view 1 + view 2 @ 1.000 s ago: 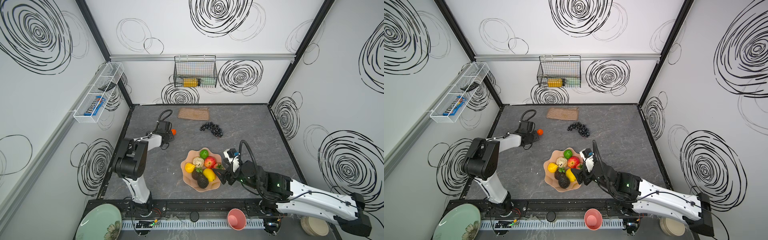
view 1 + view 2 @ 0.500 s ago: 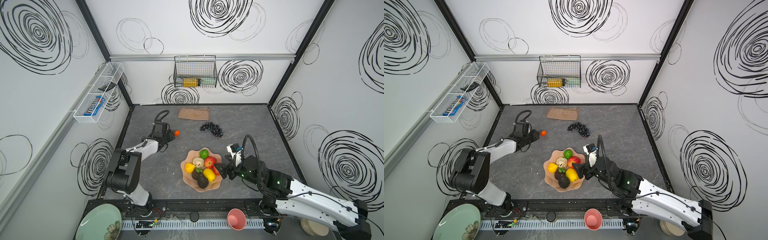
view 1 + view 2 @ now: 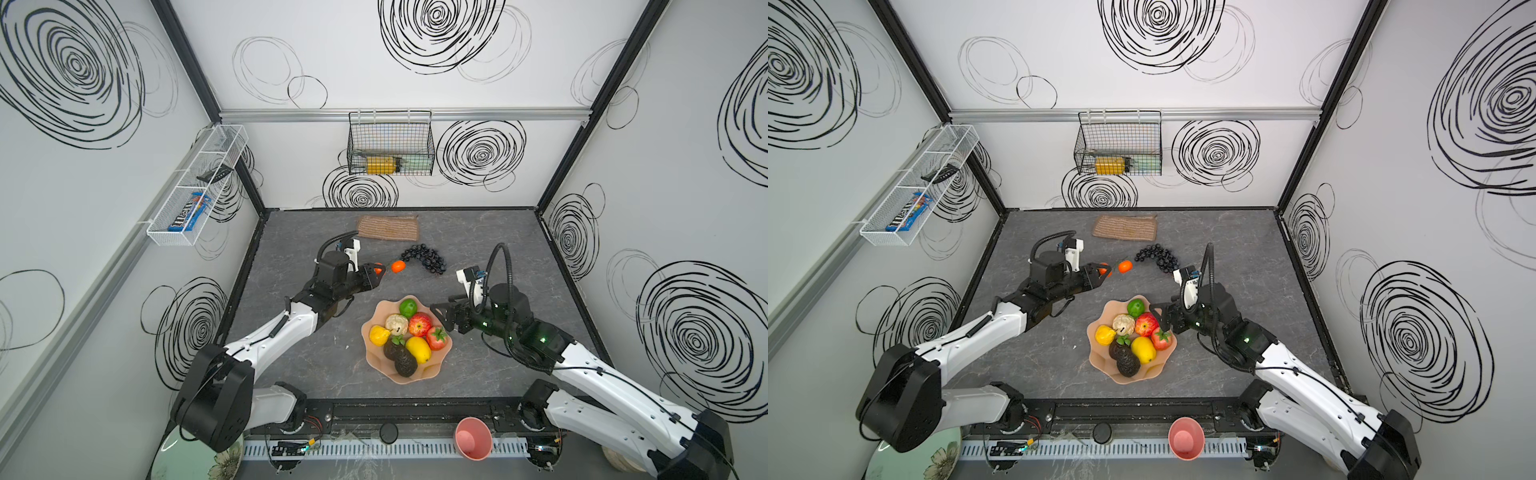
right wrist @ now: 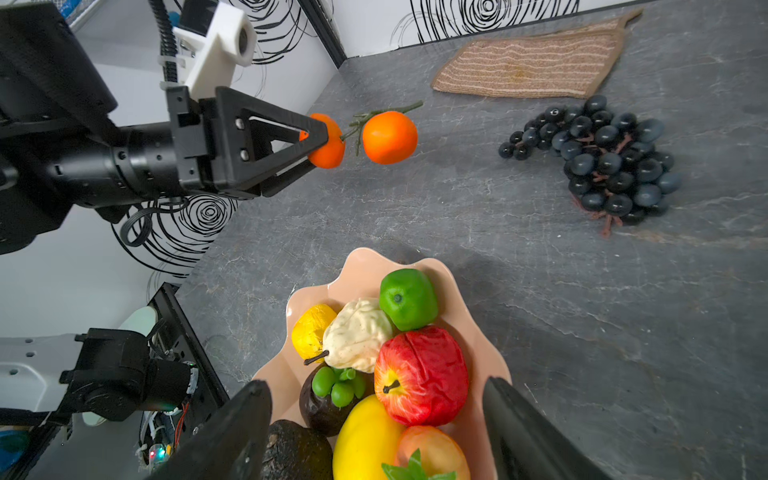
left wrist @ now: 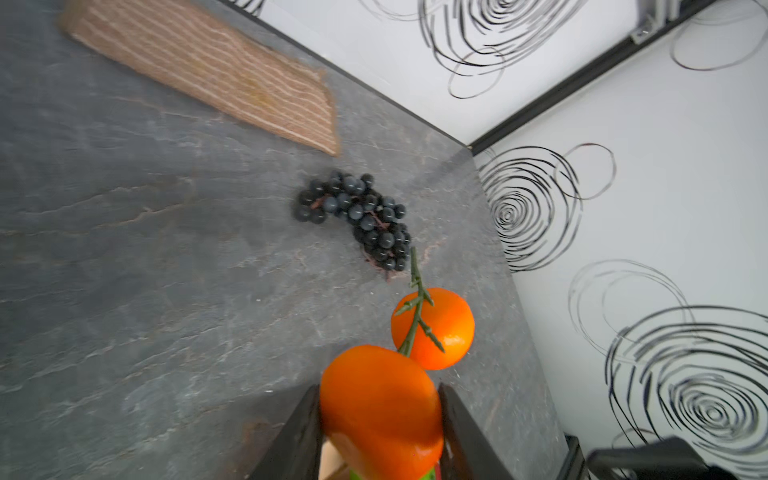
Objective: Place and organize the fake fruits in the fruit bowl
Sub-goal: 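Carry the tangerines over the bowl with the left gripper while the right approaches, then grasp the tangerine stem with the right gripper while the left holds them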
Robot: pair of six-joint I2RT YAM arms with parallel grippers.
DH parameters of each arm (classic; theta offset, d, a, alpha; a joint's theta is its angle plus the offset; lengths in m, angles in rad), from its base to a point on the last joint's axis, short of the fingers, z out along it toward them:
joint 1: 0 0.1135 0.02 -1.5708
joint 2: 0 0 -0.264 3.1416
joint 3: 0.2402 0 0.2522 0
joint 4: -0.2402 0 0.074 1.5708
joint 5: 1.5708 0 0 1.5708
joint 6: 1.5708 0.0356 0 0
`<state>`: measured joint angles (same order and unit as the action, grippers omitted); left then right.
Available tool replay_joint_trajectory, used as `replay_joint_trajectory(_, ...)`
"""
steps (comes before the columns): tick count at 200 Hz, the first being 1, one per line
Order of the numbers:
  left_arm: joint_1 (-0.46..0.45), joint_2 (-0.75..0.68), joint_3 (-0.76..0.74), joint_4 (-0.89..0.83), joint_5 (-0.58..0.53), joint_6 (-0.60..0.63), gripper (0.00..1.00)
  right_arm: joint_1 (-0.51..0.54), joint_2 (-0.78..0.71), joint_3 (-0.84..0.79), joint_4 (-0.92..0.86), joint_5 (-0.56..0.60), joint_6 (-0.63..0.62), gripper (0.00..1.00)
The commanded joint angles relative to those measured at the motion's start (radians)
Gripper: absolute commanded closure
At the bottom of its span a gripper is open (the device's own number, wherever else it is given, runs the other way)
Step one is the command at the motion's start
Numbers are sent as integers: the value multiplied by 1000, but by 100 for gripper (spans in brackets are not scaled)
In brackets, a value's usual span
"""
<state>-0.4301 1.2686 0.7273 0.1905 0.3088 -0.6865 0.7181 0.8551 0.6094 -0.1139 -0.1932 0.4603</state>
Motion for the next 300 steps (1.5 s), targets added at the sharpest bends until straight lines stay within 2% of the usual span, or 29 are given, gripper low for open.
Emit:
replay_joint_trajectory(1,-43,-40,3,54,19,66,63,-14,8,53,24,-70,-46,19)
replay_joint_trajectory(73,-194,-40,56,-21,57,281,66,-50,60,213,-124,-113,-169,28)
replay_joint_trajectory(121,-252,-54,64,-44,75,333,66,-117,126,280,-252,-181,-260,36)
replay_joint_trajectory(162,-281,-60,49,-31,75,345,66,-275,127,231,-215,-376,-199,41)
replay_joint_trajectory(197,-288,-64,33,7,107,336,65,-377,162,175,-171,-491,-144,48)
replay_joint_trajectory(300,-288,-74,-8,108,175,308,65,-394,159,102,-27,-622,-67,60)
